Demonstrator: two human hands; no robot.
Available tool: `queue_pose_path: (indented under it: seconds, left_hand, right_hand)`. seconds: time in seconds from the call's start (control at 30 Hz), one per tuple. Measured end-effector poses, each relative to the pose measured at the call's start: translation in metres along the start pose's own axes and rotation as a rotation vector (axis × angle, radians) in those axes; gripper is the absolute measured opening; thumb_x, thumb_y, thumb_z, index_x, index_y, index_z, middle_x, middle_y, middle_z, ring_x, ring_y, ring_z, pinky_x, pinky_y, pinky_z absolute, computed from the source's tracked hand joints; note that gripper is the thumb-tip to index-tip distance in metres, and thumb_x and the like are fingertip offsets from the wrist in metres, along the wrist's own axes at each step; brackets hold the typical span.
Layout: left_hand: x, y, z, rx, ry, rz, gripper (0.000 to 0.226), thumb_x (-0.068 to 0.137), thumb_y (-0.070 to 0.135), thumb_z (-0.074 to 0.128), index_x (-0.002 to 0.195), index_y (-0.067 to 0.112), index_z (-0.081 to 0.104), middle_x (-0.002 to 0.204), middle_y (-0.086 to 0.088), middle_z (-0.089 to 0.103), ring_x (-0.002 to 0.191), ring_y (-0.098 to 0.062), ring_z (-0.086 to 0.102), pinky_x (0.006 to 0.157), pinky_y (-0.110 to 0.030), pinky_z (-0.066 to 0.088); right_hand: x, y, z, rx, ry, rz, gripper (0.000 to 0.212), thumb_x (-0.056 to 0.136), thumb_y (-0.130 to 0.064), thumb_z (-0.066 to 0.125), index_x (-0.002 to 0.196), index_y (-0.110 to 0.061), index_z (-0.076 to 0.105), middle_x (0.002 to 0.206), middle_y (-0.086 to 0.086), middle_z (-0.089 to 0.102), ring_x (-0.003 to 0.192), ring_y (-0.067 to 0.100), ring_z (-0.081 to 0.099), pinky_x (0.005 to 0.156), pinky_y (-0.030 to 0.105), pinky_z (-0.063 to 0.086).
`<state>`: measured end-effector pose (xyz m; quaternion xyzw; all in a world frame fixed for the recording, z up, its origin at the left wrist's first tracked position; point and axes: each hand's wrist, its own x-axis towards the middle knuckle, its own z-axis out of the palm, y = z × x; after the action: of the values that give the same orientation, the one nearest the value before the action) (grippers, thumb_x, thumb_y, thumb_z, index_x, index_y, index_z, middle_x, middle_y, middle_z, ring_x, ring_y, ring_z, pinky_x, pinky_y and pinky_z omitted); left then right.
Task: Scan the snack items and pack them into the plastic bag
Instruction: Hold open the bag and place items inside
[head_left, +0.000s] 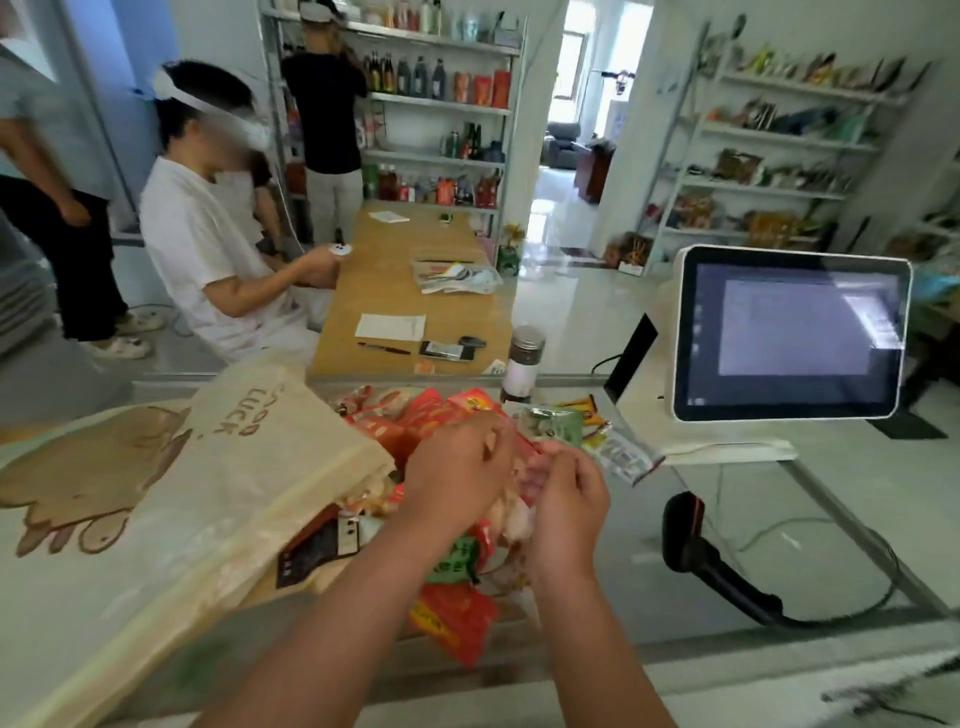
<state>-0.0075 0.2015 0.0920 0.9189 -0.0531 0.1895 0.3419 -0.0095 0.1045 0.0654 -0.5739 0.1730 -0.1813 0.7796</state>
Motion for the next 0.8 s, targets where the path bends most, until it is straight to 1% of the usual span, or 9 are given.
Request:
queue_pose_path:
  seconds: [0.1,0.17,0.23,0.37,0.43,0.53,0.63,0.7,0.8]
  left_hand:
    - [0.016,0.024,0.046,-0.001,-0.005,-0.064,0.019,0.093,0.03,0.05,0.087,0.02,0.065,0.068,0.002,0.063,0.069,-0.023,0.062,0.06,-0.035,0.048]
    - [0.025,0.04,0.076,0.035,-0.039,-0.108,0.019,0.094,0.03,0.049,0.086,0.019,0.063,0.073,-0.001,0.064,0.076,-0.027,0.063,0.064,-0.036,0.048]
    - [0.032,0.053,0.1,0.089,-0.07,-0.165,0.021,0.095,0.032,0.048,0.093,0.018,0.065,0.083,-0.004,0.068,0.082,-0.027,0.064,0.067,-0.035,0.048]
    - [0.038,0.063,0.13,0.094,-0.111,-0.253,0.018,0.095,0.031,0.047,0.091,0.023,0.062,0.074,0.002,0.062,0.075,-0.022,0.063,0.061,-0.031,0.045]
    - [0.042,0.066,0.137,0.105,-0.111,-0.297,0.019,0.096,0.03,0.046,0.094,0.026,0.065,0.074,0.005,0.062,0.072,-0.019,0.061,0.059,-0.029,0.043]
    - [0.046,0.068,0.142,0.103,-0.102,-0.357,0.02,0.096,0.031,0.046,0.097,0.027,0.066,0.076,0.005,0.064,0.072,-0.018,0.061,0.058,-0.027,0.041]
    - [0.045,0.064,0.144,0.049,-0.084,-0.375,0.019,0.096,0.029,0.047,0.093,0.026,0.066,0.073,0.005,0.064,0.071,-0.019,0.061,0.06,-0.027,0.042]
    - [0.041,0.06,0.141,0.028,-0.082,-0.378,0.018,0.096,0.028,0.048,0.088,0.025,0.064,0.071,0.008,0.063,0.069,-0.016,0.059,0.06,-0.027,0.044]
    - [0.036,0.051,0.134,-0.003,-0.08,-0.359,0.019,0.095,0.025,0.049,0.089,0.021,0.067,0.074,0.004,0.068,0.065,-0.015,0.061,0.066,-0.032,0.051]
  right_hand:
    - [0.058,0.008,-0.041,-0.041,0.003,0.112,0.022,0.095,-0.008,0.047,0.081,-0.012,0.063,0.079,0.011,0.066,0.068,0.022,0.062,0.065,0.034,0.054]
    - [0.095,0.016,-0.063,-0.151,-0.028,0.103,0.016,0.092,-0.012,0.053,0.084,-0.016,0.066,0.087,0.009,0.069,0.079,0.025,0.066,0.078,0.041,0.056]
    - [0.124,0.019,-0.081,-0.265,-0.031,0.101,0.011,0.089,-0.013,0.056,0.089,-0.016,0.067,0.093,0.009,0.069,0.089,0.027,0.066,0.085,0.045,0.054]
    - [0.169,0.007,-0.103,-0.467,-0.099,0.104,0.013,0.091,-0.016,0.049,0.086,-0.017,0.062,0.093,0.007,0.066,0.091,0.029,0.062,0.082,0.04,0.052]
    - [0.189,0.003,-0.106,-0.609,-0.181,0.114,0.016,0.093,-0.019,0.046,0.092,-0.015,0.062,0.099,0.007,0.064,0.095,0.028,0.059,0.083,0.038,0.05]
    - [0.214,0.009,-0.108,-0.895,-0.343,-0.014,0.028,0.09,-0.021,0.054,0.115,-0.011,0.062,0.116,0.007,0.061,0.107,0.027,0.056,0.083,0.029,0.043]
    - [0.236,0.023,-0.109,-1.325,-0.443,-0.165,0.053,0.085,-0.036,0.062,0.131,-0.014,0.048,0.128,0.013,0.051,0.119,0.03,0.044,0.096,0.036,0.042]
    - [0.249,0.031,-0.108,-1.523,-0.487,-0.163,0.07,0.081,-0.043,0.066,0.14,-0.02,0.035,0.137,0.014,0.041,0.129,0.033,0.035,0.105,0.042,0.036]
    - [0.256,0.039,-0.108,-1.64,-0.526,-0.065,0.088,0.076,-0.044,0.071,0.146,-0.027,0.02,0.138,0.014,0.038,0.13,0.033,0.035,0.106,0.044,0.035]
